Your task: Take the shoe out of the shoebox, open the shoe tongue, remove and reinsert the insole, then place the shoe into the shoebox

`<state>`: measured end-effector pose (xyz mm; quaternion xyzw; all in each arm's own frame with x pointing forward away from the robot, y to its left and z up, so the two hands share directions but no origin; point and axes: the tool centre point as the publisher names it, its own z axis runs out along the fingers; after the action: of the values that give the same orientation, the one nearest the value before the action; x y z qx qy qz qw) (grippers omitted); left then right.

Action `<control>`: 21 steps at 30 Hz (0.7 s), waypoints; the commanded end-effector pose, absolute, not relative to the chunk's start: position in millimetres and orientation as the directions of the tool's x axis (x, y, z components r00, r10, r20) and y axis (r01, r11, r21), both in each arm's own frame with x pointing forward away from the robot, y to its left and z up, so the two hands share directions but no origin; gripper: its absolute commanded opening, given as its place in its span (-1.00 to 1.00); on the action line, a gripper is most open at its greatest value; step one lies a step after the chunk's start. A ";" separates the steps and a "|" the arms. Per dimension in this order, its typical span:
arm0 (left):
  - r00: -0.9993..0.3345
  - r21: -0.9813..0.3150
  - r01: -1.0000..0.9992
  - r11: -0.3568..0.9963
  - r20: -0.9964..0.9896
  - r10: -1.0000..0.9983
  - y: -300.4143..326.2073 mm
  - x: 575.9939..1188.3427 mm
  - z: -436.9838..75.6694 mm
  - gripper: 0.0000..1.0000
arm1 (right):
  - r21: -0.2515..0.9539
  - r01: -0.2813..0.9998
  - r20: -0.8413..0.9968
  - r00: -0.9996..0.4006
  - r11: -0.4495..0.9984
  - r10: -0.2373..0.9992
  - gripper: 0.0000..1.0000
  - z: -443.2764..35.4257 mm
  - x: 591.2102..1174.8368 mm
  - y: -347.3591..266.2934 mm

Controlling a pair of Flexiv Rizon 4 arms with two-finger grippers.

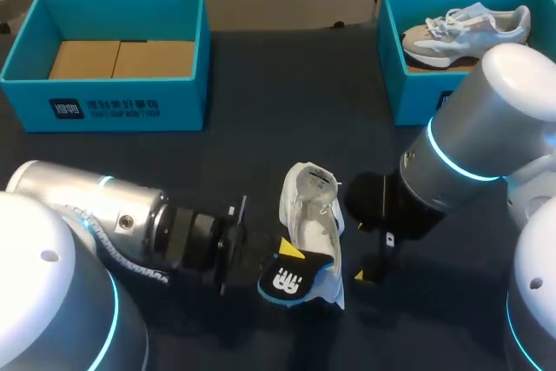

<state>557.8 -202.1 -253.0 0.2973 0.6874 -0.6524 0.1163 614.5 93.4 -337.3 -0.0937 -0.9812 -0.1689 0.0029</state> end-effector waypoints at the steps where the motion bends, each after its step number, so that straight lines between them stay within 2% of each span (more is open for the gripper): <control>1: -0.792 -0.828 0.559 -0.042 -0.548 0.269 -207.9 560.9 -258.9 -1.00 | 0.331 0.185 0.037 -0.982 0.925 0.184 1.00 -340.7 616.0 95.6; 21: -0.813 -0.850 0.526 -0.033 -0.514 0.273 -206.6 574.1 -257.0 -1.00 | 0.335 0.183 0.035 -0.983 0.924 0.182 1.00 -339.1 625.7 97.0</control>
<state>574.6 -209.1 -258.7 0.2914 0.6872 -0.6583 0.0972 625.6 95.6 -336.8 -0.0931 -0.9808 -0.1714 0.0020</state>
